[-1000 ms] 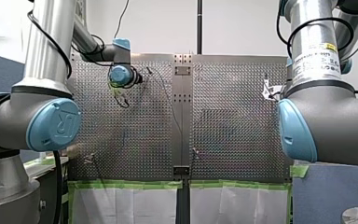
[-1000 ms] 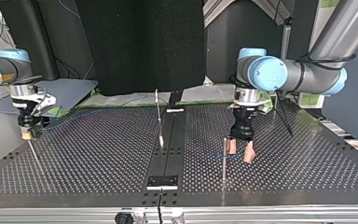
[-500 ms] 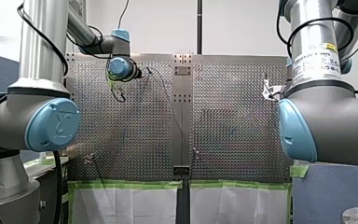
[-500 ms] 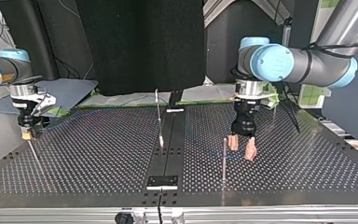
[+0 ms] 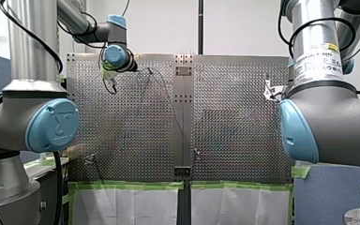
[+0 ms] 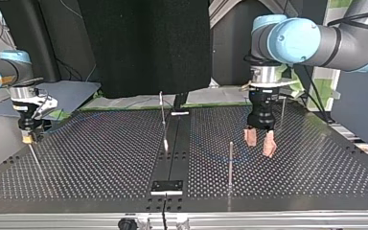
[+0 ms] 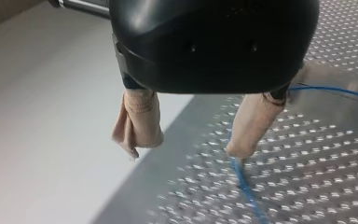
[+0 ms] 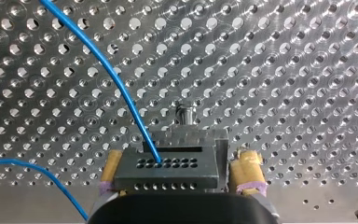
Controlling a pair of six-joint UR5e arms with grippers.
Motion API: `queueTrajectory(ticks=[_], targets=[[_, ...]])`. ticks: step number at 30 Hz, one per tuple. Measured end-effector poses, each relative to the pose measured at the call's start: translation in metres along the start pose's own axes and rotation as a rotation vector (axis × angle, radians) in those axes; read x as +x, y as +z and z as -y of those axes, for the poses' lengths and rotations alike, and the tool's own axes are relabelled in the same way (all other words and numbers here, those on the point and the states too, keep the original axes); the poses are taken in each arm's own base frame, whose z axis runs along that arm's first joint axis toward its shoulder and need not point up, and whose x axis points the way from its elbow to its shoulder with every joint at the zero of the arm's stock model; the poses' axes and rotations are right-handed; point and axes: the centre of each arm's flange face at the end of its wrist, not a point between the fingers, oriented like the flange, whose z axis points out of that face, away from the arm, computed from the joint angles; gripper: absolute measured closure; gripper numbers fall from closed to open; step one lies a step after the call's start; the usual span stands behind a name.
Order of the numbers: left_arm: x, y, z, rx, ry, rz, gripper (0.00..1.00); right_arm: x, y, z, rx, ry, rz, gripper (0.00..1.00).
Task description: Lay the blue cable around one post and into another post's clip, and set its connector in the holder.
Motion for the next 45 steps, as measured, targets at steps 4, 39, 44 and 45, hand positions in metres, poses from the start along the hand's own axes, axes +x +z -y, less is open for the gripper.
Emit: queueTrajectory(ticks=[4, 39, 44, 45], targets=[[-0.026, -0.007, 0.015, -0.006, 0.027, 0.040, 0.00, 0.000, 0.000, 0.000, 0.000, 0.000, 0.000, 0.00], [-0.063, -0.021, 0.111, 0.056, 0.384, -0.105, 0.00, 0.000, 0.000, 0.000, 0.000, 0.000, 0.000, 0.00], [-0.059, -0.026, 0.106, 0.029, 0.455, -0.152, 0.00, 0.000, 0.000, 0.000, 0.000, 0.000, 0.000, 0.00], [-0.058, -0.027, 0.105, 0.027, 0.466, -0.160, 0.00, 0.000, 0.000, 0.000, 0.000, 0.000, 0.000, 0.00]])
